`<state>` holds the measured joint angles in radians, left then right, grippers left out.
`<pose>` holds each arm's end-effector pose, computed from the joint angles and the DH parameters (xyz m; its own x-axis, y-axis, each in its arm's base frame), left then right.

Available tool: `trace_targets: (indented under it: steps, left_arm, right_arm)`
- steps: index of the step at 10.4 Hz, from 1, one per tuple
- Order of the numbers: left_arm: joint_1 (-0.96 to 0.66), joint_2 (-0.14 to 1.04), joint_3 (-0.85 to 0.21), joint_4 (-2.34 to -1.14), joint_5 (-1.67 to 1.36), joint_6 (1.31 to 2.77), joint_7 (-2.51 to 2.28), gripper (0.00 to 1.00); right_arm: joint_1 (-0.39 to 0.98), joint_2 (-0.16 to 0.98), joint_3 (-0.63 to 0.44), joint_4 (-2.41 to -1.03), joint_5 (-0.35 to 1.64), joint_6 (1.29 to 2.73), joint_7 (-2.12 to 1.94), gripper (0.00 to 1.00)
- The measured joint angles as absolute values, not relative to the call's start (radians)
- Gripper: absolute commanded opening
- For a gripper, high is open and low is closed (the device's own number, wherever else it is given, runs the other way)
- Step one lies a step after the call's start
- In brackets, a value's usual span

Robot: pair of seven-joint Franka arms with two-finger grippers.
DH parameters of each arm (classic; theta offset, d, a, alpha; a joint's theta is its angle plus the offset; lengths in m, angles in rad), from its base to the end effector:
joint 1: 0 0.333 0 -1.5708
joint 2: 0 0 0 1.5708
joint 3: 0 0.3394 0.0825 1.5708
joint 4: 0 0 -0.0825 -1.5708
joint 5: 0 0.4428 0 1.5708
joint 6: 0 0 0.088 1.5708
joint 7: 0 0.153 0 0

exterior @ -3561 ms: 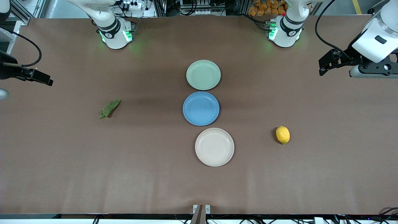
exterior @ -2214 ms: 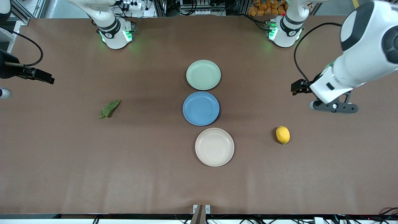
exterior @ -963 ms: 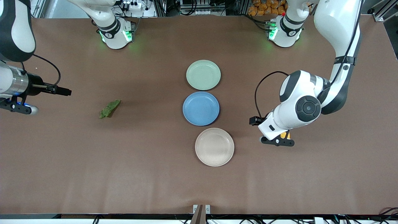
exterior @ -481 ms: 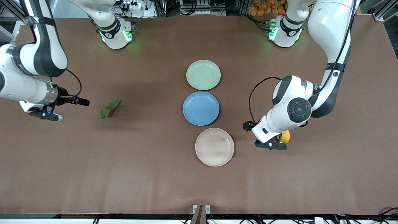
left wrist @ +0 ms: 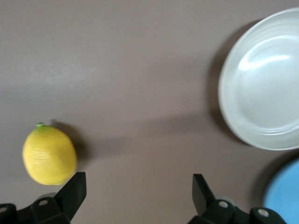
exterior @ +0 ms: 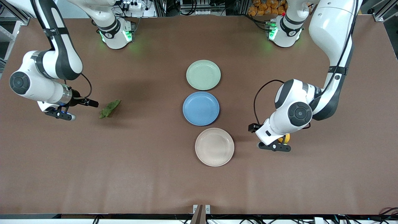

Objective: Place lemon and lettuce in plates
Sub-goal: 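Close the left gripper on the lemon while the right gripper grasps lettuce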

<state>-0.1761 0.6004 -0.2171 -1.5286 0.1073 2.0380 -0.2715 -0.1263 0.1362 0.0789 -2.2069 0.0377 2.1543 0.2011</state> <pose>0.7069 -0.2627 0.2496 0.9867 -0.1410 -0.0810 -0.1407 -0.9900 0.0088 0.5599 -0.0230 0.2417 0.9454 -0.2637 -0.1915 -0.2686 -0.9633 0.0006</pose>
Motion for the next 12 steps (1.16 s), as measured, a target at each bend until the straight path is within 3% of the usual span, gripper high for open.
trace_targets:
  steps: [7,12]
  left_arm:
    - [-0.058,0.618,-0.214,-1.63,0.257,2.038,-0.196,1.0]
    - [-0.052,0.666,-0.215,-1.618,0.258,2.06,-0.19,1.0]
  right_arm:
    - [-0.062,0.176,0.08,-2.338,0.038,2.378,0.32,1.0]
    - [-0.064,0.302,0.076,-2.352,0.038,2.511,0.326,1.0]
